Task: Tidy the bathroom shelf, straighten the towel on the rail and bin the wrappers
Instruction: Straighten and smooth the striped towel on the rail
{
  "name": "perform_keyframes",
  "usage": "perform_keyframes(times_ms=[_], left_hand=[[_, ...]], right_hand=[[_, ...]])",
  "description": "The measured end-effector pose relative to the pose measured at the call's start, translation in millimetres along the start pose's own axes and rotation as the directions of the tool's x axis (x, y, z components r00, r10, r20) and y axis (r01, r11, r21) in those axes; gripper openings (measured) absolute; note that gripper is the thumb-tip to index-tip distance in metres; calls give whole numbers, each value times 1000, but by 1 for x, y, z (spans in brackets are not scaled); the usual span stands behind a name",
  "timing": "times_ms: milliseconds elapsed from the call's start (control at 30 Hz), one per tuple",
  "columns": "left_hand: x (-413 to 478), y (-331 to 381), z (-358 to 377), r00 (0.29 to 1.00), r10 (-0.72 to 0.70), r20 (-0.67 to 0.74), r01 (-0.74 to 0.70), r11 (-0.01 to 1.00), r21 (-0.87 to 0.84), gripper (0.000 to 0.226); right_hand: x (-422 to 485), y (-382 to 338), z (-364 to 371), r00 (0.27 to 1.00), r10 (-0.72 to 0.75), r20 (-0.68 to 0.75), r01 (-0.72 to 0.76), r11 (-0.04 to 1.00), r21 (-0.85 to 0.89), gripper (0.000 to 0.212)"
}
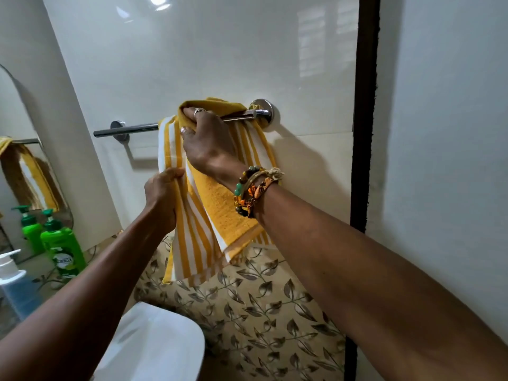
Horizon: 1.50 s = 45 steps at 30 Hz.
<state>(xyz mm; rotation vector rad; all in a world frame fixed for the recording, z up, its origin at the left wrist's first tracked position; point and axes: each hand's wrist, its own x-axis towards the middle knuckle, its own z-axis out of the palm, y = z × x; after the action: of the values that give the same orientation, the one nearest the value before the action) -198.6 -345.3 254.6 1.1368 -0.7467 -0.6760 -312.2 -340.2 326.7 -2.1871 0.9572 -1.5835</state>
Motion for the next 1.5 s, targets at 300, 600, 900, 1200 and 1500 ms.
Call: perform_keyframes(times_ms=[300,600,900,1200,1500], left_hand=[[8,6,-8,972,-27,235,46,996,-75,62],[20,30,-3,966,11,259,14,995,-97,58],[34,36,-4,971,-1,240,59,971,-234,31],[49,38,-27,987,1,162,41,965,-258,52],[52,16,-45,998,-13,58,21,989,-147,54]], right_hand=[[-8,10,-5,974,180,-140,-137,953,270,23],[4,37,-43,802,597,-18,-450,623,640,25],[13,26,-53,857,515,14,-397,642,656,45],[14,15,-43,932,359,-49,-273,785,557,12],[8,12,-28,951,305,-39,-213,745,632,38]])
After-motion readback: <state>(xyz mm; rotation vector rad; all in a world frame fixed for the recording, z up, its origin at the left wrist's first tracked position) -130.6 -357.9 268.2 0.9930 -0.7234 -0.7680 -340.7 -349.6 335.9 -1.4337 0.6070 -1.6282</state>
